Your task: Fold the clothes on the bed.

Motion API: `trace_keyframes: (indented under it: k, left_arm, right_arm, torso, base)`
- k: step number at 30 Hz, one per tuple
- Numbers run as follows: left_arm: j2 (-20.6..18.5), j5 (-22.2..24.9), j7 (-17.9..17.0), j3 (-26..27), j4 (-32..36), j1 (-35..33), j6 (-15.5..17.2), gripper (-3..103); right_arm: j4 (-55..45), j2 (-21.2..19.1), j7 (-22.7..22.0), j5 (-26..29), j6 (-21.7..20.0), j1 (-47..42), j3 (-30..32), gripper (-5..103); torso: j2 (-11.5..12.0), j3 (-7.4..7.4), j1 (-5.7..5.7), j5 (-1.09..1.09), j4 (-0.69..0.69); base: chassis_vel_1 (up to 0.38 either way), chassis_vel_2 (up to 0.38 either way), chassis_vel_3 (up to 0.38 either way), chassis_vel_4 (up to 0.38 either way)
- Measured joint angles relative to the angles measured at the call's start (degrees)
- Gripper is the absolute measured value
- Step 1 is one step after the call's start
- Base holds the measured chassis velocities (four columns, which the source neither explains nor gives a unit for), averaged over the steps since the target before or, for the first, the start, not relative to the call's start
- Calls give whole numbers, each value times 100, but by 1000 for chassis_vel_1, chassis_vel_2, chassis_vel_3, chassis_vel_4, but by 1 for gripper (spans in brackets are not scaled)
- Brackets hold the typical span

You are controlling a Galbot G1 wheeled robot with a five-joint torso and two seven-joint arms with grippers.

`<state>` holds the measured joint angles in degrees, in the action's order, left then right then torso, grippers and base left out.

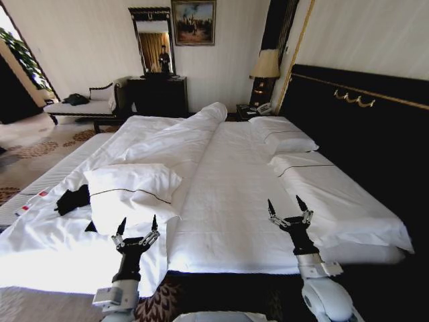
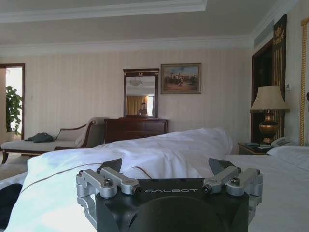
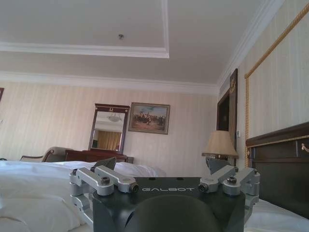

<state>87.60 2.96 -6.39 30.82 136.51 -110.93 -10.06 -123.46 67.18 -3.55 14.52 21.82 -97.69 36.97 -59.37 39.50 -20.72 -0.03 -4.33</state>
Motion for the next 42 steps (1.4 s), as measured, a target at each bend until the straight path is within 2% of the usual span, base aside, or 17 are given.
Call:
trace_keyframes:
  k: [19, 36, 42]
  left_arm:
    - [62, -121, -10, -11, -36, -51, -61, 100]
    - [83, -117, -10, 17, 76, -113, -94, 100]
    - [100, -120, -12, 40, 99, -124, -102, 100]
  right_arm:
    - [179, 154, -23, -1, 20, 145, -62, 100]
    - [190, 247, -34, -51, 69, 164, -66, 100]
    - [203, 243, -171, -54, 100, 212, -101, 100]
  torso:
    - [-1, 0, 0, -2, -1]
    - [0, 0, -1, -1, 0]
    - [3, 2, -8, -3, 1]
  base:
    - [146, 148, -143, -154]
    - [-33, 163, 23, -172]
    - [-31, 184, 45, -160]
